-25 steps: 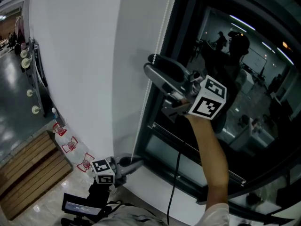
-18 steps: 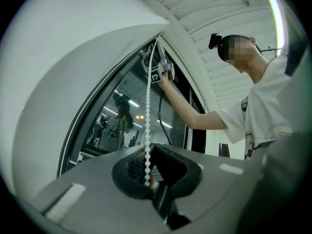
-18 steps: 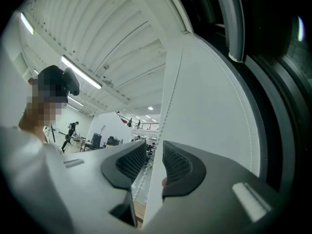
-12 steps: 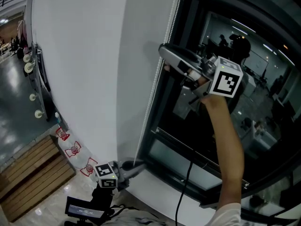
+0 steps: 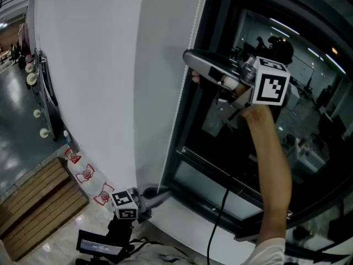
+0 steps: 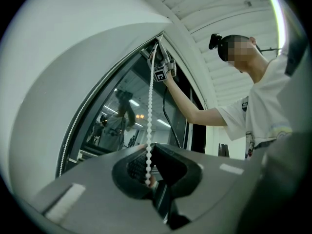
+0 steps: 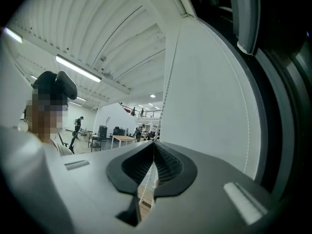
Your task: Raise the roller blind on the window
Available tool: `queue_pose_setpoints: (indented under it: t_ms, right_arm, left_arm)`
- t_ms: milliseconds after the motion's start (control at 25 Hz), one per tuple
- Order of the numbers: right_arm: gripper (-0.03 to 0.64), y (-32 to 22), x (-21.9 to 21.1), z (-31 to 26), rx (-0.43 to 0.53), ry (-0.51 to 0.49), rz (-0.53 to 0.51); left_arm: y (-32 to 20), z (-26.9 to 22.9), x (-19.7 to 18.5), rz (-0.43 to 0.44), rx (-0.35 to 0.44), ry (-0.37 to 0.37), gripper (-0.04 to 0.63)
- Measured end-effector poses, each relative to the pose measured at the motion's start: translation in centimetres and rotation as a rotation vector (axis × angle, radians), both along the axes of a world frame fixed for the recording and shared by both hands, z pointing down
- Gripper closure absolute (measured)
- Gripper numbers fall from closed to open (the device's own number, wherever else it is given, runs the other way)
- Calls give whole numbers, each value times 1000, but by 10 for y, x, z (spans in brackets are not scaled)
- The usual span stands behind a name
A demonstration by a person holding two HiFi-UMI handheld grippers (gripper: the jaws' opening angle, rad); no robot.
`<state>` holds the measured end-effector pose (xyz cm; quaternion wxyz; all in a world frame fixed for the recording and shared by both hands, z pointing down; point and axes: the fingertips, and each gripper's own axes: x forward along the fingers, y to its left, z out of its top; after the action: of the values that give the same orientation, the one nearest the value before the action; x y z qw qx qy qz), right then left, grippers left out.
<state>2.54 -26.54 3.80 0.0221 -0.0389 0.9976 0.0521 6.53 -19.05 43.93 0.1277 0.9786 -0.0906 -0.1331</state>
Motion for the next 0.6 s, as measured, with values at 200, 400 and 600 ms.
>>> queue_pose_setpoints:
  t_ms: [200,400,600]
  right_arm:
    - [611,-8,4,6,-34,11,19]
    - [611,-11,6,26,-36,69,37]
    - [611,-4,-3,90,-61,129,47]
  left_arm:
    - [-2,0,0,0,-9,1,597]
    - [-2,-7,4,5,-9,2,597]
    - [2,2,5,7,-7,2,597]
